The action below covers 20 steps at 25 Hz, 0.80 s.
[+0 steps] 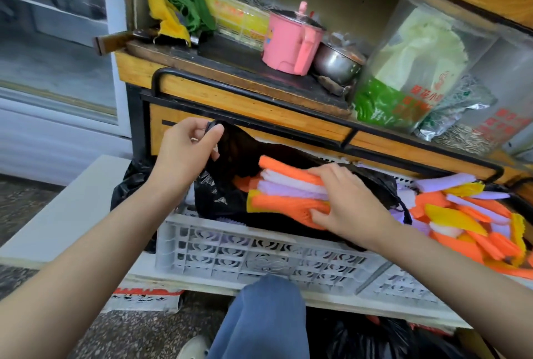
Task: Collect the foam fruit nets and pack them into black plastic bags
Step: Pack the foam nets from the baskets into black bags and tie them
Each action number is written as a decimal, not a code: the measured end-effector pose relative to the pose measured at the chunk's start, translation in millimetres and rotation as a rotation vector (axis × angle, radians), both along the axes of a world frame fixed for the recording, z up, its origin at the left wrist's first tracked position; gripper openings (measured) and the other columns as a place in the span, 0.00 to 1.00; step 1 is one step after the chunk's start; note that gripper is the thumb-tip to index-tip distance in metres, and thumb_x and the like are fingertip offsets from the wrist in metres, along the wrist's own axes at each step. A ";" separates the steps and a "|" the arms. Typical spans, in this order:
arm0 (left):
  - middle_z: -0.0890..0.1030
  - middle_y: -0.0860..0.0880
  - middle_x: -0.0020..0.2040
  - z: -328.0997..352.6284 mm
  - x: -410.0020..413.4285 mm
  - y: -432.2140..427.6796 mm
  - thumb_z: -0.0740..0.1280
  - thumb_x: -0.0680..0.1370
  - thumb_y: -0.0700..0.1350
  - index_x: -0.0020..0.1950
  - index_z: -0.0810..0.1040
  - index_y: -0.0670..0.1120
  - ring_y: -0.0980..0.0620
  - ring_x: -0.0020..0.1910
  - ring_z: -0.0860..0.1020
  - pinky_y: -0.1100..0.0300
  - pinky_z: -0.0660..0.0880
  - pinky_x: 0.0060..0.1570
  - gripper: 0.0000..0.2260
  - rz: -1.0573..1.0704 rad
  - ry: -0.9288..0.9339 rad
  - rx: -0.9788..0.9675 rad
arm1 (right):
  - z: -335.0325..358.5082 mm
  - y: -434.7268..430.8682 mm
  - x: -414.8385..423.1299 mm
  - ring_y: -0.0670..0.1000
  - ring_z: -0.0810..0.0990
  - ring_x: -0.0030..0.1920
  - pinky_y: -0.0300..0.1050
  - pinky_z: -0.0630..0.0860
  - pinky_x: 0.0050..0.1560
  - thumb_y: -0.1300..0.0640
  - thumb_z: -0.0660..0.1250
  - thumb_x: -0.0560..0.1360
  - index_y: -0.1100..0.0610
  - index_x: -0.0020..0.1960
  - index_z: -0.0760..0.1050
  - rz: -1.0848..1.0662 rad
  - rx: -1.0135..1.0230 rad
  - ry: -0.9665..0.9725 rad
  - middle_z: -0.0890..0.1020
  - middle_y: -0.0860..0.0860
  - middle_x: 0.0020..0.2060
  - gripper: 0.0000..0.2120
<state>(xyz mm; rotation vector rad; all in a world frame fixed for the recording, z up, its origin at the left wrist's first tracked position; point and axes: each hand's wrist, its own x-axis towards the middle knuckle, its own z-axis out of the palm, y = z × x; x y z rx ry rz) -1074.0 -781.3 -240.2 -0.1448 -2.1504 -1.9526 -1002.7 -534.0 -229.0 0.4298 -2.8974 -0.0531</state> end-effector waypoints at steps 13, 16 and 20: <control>0.72 0.51 0.31 -3.6 7.1 -3.5 0.64 0.79 0.44 0.43 0.75 0.51 0.59 0.31 0.73 0.76 0.69 0.31 0.05 0.058 0.038 0.097 | -2.1 -48.6 -68.9 0.54 0.68 0.65 0.48 0.64 0.63 0.51 0.69 0.73 0.55 0.70 0.62 -0.033 0.063 0.168 0.71 0.51 0.65 0.29; 0.71 0.52 0.30 -5.4 6.3 -5.6 0.64 0.79 0.44 0.42 0.75 0.51 0.61 0.30 0.74 0.77 0.69 0.31 0.06 0.072 0.031 0.118 | -24.6 -53.6 -66.6 0.52 0.67 0.65 0.45 0.67 0.62 0.54 0.66 0.75 0.54 0.70 0.62 0.076 0.160 -0.009 0.71 0.50 0.65 0.26; 0.72 0.52 0.33 -9.9 6.5 -6.1 0.65 0.78 0.44 0.45 0.77 0.46 0.56 0.35 0.75 0.72 0.71 0.35 0.04 0.054 0.037 0.089 | -44.9 -50.2 -73.5 0.53 0.70 0.66 0.50 0.69 0.64 0.59 0.63 0.77 0.55 0.71 0.65 0.061 0.082 -0.213 0.72 0.52 0.66 0.22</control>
